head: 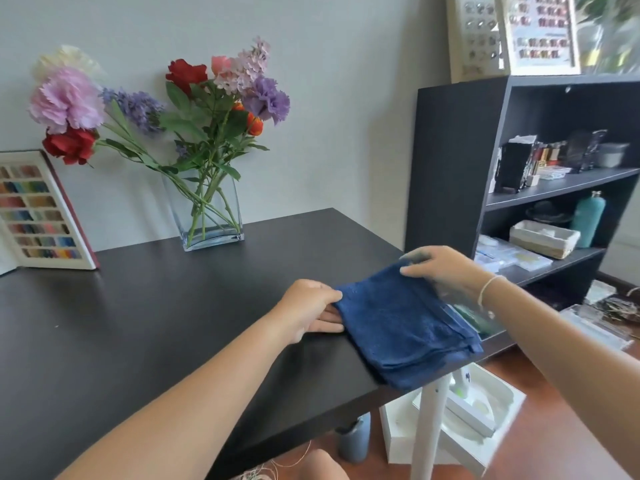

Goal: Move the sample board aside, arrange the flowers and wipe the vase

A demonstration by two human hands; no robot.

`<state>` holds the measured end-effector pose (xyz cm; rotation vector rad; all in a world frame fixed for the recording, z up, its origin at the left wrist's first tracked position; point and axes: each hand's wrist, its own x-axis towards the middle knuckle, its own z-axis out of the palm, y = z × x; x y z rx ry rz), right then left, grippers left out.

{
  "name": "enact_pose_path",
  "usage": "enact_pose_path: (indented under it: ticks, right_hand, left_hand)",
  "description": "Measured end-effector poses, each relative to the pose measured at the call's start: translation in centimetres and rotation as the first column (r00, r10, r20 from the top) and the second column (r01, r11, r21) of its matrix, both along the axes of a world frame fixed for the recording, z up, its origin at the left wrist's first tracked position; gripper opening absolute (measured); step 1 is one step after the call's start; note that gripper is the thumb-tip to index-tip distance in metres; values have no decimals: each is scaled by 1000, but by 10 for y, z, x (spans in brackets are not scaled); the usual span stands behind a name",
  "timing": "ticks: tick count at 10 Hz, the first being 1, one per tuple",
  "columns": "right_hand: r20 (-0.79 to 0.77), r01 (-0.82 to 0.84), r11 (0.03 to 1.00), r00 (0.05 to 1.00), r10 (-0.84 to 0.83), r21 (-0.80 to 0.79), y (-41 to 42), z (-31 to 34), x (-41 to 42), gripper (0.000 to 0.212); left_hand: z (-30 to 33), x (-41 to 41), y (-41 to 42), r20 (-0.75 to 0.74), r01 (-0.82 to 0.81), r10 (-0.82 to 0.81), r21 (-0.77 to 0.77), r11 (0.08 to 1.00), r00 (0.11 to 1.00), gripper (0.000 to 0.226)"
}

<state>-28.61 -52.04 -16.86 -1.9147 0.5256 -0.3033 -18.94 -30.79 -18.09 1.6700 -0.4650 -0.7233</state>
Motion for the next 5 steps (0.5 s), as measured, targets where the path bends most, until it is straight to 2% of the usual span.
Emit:
enact_pose_path:
  ticks: [1,4,5]
  right_hand:
    - [17,24,971,1000,-21,-238,-5,-19,20,28]
    - [3,79,928,996,-84,-365,-15,-23,40,22]
    - [97,151,877,988,-120,-457,-6,-21,46,22]
  left_hand:
    - [-8,6,-8,14,-79,79,9,997,997,11]
    - [-8,18,-13,65,-123,120,41,992,991,6]
    - [-7,25,-5,143,-145,129,106,984,981,6]
